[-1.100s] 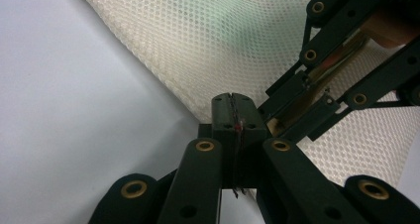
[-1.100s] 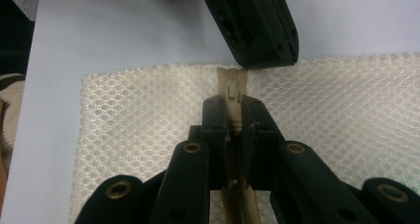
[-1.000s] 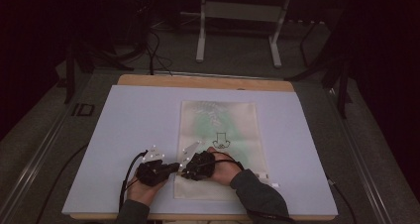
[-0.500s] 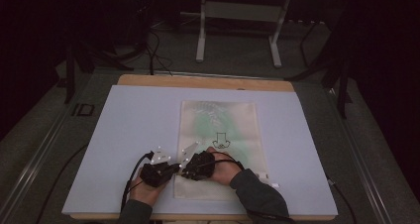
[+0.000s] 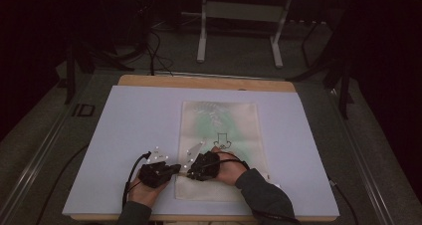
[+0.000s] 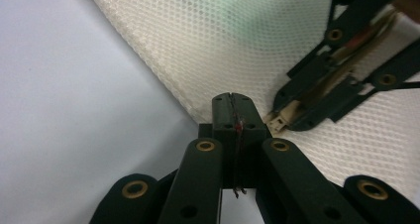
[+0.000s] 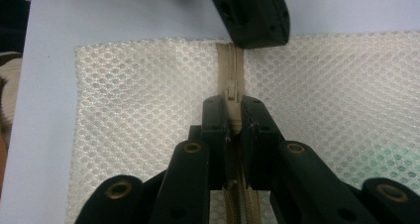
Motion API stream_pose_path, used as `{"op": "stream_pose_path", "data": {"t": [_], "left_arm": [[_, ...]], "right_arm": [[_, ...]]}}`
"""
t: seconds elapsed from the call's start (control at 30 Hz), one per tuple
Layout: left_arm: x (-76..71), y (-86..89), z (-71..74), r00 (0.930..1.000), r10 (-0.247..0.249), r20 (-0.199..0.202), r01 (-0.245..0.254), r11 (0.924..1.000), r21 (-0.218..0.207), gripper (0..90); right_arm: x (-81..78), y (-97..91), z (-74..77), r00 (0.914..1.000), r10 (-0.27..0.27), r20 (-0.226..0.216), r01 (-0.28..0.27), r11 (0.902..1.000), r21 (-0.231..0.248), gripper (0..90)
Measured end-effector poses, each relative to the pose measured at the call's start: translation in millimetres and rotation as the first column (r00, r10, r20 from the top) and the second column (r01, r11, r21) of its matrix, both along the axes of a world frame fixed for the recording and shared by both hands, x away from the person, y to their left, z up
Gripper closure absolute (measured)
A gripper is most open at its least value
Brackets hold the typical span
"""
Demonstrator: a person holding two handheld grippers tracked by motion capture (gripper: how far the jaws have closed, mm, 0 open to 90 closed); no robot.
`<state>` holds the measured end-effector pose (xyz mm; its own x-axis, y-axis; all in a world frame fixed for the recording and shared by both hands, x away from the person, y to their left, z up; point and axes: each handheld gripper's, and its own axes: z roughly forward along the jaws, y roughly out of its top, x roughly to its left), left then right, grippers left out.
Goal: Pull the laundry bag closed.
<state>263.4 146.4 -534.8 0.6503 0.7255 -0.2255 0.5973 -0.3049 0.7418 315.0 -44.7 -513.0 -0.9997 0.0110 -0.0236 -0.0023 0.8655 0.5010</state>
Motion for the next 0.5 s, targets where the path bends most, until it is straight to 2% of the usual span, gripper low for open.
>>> {"op": "stream_pose_path", "data": {"t": [0.1,0.2,0.33,0.37,0.43,0.5], "left_arm": [[-2.8,-4.6,1.1,0.9996,-0.027,0.007,0.027,0.9996,-0.011,89.2],[-2.8,-7.6,-0.7,0.9997,-0.023,-0.005,0.023,0.9997,0.009,89.1],[-2.2,-7.3,-1.6,0.9995,-0.032,-0.004,0.032,0.9994,0.013,89.1],[-2.3,-8.5,-2.4,0.9998,-0.017,-0.007,0.018,0.9992,0.035,89.2],[-2.5,-11.0,-3.7,0.9997,-0.024,0.005,0.023,0.9977,0.064,89.3],[-3.1,-12.4,-3.8,0.9996,-0.026,0.013,0.025,0.9968,0.076,89.4]], "right_arm": [[0.0,0.1,0.0,1.0000,-0.001,-0.001,0.001,1.0000,0.000,82.2],[-0.5,0.2,-0.1,1.0000,-0.002,0.003,0.002,1.0000,0.000,82.2],[-0.1,0.0,-0.4,1.0000,-0.003,-0.001,0.003,1.0000,0.004,82.2],[0.1,-0.1,-0.5,1.0000,-0.002,-0.001,0.002,1.0000,0.005,82.2],[0.4,0.6,-0.7,1.0000,0.003,0.002,-0.003,1.0000,0.008,82.2],[0.4,1.5,-0.4,0.9999,0.011,0.012,-0.011,0.9999,0.003,82.2]]}}
